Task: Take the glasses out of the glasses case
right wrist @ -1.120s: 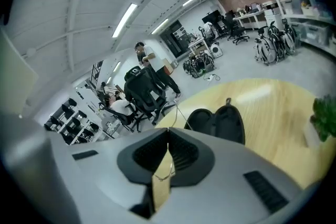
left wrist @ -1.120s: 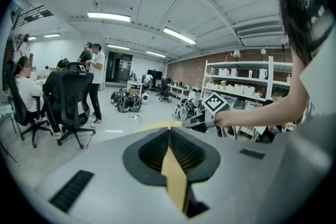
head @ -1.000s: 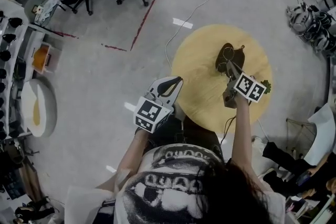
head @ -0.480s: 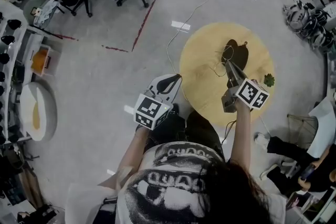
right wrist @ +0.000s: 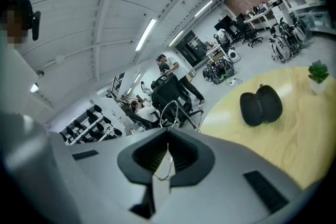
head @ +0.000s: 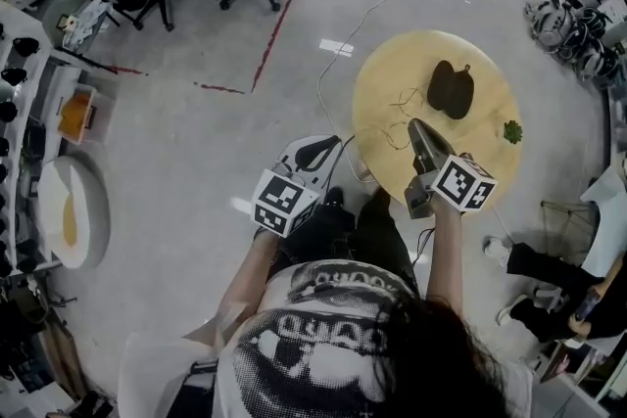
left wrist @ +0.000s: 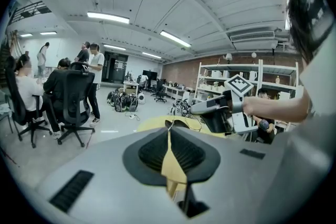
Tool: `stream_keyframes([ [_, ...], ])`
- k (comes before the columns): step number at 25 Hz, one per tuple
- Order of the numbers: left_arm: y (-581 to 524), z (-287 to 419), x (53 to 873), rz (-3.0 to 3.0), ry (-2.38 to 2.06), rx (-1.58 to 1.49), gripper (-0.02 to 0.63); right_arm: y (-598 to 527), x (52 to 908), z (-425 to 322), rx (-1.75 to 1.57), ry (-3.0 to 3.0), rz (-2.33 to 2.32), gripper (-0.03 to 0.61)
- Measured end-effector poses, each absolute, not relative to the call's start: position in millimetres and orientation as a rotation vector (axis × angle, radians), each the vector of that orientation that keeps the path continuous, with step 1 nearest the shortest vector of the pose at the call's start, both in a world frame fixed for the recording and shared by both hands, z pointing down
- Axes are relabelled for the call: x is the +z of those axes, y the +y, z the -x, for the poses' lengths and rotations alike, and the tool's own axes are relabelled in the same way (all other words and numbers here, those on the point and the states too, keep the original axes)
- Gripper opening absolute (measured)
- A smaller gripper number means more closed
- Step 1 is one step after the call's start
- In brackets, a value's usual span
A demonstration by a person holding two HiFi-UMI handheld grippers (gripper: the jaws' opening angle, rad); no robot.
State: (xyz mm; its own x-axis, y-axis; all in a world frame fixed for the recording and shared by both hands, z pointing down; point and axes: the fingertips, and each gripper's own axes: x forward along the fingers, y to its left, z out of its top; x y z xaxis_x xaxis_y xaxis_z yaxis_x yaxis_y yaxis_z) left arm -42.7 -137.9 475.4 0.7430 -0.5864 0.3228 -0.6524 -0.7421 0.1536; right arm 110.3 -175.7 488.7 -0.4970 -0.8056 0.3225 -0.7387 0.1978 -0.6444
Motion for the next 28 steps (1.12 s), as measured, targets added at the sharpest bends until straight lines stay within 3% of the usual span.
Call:
stream_keyframes([
  [15, -97, 62, 482, -2.626, -1.06, 0.375, 0.021, -120, 482, -53, -1.239, 2.546, 1.318, 0.006],
  [28, -9, 27, 486, -2.564, -1.137, 0.366, 0.021, -23, 489, -66, -1.251, 2.705, 1.2, 0.005],
])
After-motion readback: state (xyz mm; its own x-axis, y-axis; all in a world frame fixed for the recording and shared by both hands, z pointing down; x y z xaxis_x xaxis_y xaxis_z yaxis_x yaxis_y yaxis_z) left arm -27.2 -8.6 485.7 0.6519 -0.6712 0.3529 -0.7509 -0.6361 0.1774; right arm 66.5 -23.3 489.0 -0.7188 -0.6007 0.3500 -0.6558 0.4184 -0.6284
